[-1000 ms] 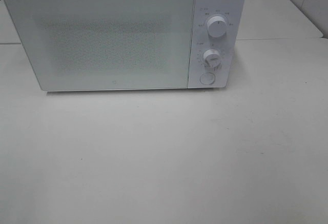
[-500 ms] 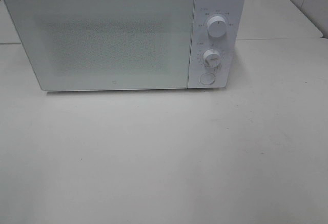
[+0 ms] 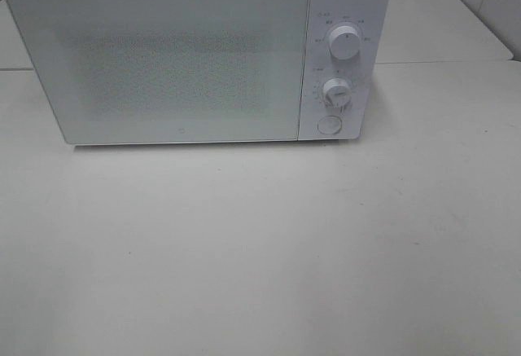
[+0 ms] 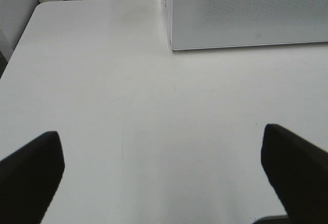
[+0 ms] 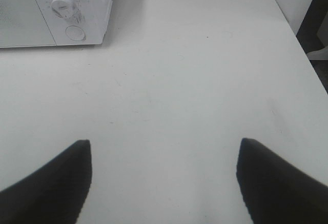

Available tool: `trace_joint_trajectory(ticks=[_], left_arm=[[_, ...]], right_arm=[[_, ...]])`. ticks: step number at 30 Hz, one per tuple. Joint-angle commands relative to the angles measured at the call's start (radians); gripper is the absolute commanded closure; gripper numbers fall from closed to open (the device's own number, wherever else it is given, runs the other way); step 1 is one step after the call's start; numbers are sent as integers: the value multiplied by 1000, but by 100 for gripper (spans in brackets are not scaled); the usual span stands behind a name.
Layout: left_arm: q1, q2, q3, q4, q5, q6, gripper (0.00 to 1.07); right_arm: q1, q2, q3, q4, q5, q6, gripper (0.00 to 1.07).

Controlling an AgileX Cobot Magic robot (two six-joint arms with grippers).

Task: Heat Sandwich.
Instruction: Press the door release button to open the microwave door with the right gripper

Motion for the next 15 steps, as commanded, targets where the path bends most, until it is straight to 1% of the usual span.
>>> trace_joint_trajectory(ticks=[1,6,10,13,15], left_arm=[[1,-23,4,-9,-8,-5,4],[1,-23,4,-9,-8,-5,4],[1,-23,4,-9,-8,-5,4],[1,-23,4,-9,-8,-5,4],[1,-23,4,-9,-8,-5,4]], right_arm=[[-7,-26,1,2,-2,-13,31],[-7,-20,-15,2,-19,-13,31],[-7,25,-46,1,-49,-14,31],[-7,80,-50,0,-131,-14,31],[-7,92,-49,-1,-151,-14,31]])
